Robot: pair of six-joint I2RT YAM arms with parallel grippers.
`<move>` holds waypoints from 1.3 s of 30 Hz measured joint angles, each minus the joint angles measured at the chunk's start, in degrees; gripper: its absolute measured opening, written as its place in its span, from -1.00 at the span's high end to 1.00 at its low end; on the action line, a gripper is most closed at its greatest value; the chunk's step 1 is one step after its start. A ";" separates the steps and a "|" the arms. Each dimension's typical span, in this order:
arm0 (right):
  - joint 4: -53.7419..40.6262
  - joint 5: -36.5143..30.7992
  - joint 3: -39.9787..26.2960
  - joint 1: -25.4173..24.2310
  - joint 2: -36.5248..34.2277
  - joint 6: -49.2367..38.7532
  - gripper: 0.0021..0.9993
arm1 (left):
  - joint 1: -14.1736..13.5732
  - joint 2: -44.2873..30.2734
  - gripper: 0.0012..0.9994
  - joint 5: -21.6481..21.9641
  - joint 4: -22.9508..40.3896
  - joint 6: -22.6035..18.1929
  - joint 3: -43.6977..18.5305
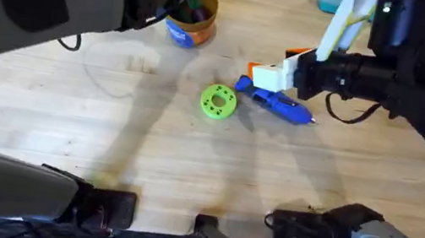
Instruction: Pick up the gripper from the table and insert it into the empty holder that is missing its gripper. Then pick up a screw, insert it into the mounting hole, and use the screwdriver to tighten it. Finally, clean up the table by picking up the vegetable and placing it into the bucket.
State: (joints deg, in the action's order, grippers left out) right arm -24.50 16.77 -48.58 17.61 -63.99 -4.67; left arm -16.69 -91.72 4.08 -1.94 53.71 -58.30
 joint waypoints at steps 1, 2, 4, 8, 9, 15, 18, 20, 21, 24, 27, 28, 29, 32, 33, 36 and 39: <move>0.00 -0.01 0.00 0.00 0.00 0.00 -0.95 | 0.00 -0.53 0.93 -0.07 0.05 0.00 0.00; -0.10 -0.01 0.00 0.00 0.00 0.00 -0.95 | 0.00 -0.91 0.82 -0.12 0.05 -0.16 0.00; -0.38 0.01 0.00 0.00 0.00 0.02 -0.95 | 0.00 -1.31 0.35 -0.38 0.31 -0.49 0.00; -0.43 0.00 0.00 0.00 0.00 0.02 -0.95 | 0.00 -1.25 -0.81 -1.28 0.48 -0.46 0.00; -0.43 -0.01 0.00 0.00 0.00 0.02 -0.95 | 0.00 -1.15 -0.93 -1.72 0.61 -0.50 -0.01; -0.64 -0.01 0.00 -0.14 0.01 0.98 -0.95 | 0.11 3.28 -0.98 -3.63 10.51 -4.44 -0.57; -1.26 -0.03 -0.01 -0.24 0.60 2.96 -0.95 | 0.12 8.40 -0.98 -4.33 21.53 -9.74 -2.13; -2.83 -0.03 -0.21 -0.26 2.03 4.16 -0.95 | 0.11 12.26 -0.98 -4.51 28.86 -13.78 -4.07; -4.27 -0.03 -0.69 -0.26 2.95 4.64 -0.95 | 0.11 14.34 -0.98 -4.60 33.33 -16.03 -5.42; -9.54 -0.03 -3.90 -0.26 5.27 5.49 -0.95 | 0.11 20.83 -0.98 -4.63 45.23 -21.95 -8.66; -15.08 0.00 -8.26 -0.26 7.33 5.92 -0.95 | 0.11 26.96 -0.98 -4.68 54.77 -26.15 -10.02; -17.04 0.00 -9.52 -0.26 7.89 6.01 -0.95 | 0.11 28.98 -0.98 -4.70 58.26 -27.23 -10.16; -18.46 0.00 -10.46 -0.26 8.43 6.02 -0.95 | 0.11 30.64 -0.98 -4.71 60.91 -27.98 -10.16; -21.44 -0.01 -11.54 -0.26 10.05 6.54 -0.95 | 0.11 34.66 -0.98 -4.77 68.41 -29.62 -10.18; -22.08 -0.01 -11.54 -0.26 10.60 6.98 -0.95 | 0.11 35.74 -0.98 -4.78 70.24 -29.97 -10.16; -22.89 -0.01 -11.54 -0.26 12.07 9.05 -0.95 | 0.11 38.73 -0.98 -4.78 74.46 -31.12 -10.16; -23.03 -0.01 -11.54 -0.26 13.05 10.40 -0.95 | 0.11 40.11 -0.98 -4.75 75.91 -31.65 -10.16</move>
State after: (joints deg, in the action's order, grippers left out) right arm -47.53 16.75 -60.12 17.34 -50.94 5.74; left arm -16.58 -51.62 -0.67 73.97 22.06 -68.47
